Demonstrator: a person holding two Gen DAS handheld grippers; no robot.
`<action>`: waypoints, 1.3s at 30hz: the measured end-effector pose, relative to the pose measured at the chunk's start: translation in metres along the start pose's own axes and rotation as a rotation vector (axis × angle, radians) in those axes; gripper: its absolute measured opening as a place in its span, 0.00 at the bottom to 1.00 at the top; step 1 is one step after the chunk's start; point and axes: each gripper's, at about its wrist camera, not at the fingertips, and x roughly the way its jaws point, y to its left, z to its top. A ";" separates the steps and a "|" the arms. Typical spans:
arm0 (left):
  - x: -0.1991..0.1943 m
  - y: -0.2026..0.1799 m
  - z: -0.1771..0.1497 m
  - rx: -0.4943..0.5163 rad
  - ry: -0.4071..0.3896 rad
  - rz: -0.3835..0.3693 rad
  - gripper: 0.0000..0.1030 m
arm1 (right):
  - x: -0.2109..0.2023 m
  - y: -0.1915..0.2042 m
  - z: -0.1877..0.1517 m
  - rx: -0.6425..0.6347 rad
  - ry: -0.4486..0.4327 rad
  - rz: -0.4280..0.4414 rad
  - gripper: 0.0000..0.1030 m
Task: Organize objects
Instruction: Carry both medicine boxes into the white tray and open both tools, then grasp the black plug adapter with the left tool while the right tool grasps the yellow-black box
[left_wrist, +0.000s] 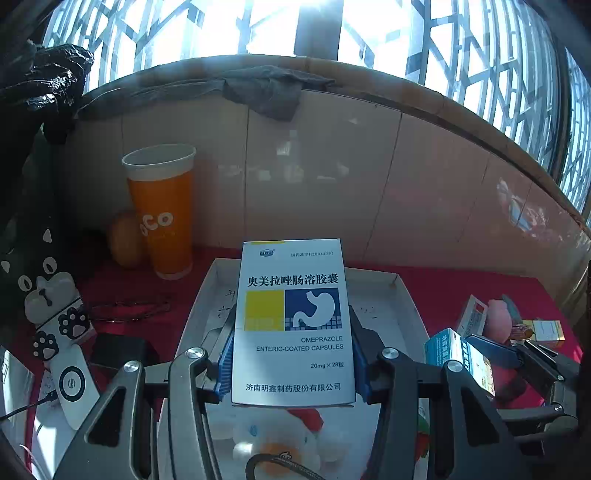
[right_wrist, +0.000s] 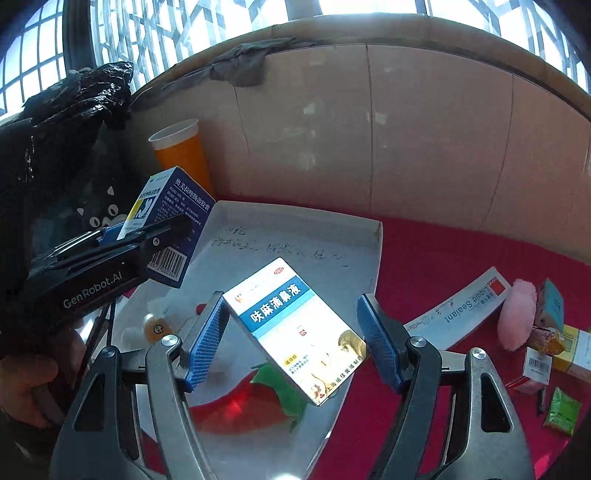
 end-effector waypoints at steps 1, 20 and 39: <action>0.003 0.000 -0.001 0.000 0.004 0.000 0.50 | 0.006 0.001 0.000 0.000 0.005 -0.011 0.70; -0.024 -0.004 0.005 0.032 -0.120 0.116 1.00 | 0.003 0.022 -0.017 -0.092 -0.059 -0.041 1.00; -0.042 -0.038 0.000 0.055 -0.121 0.051 1.00 | -0.033 -0.015 -0.026 -0.024 -0.112 -0.121 1.00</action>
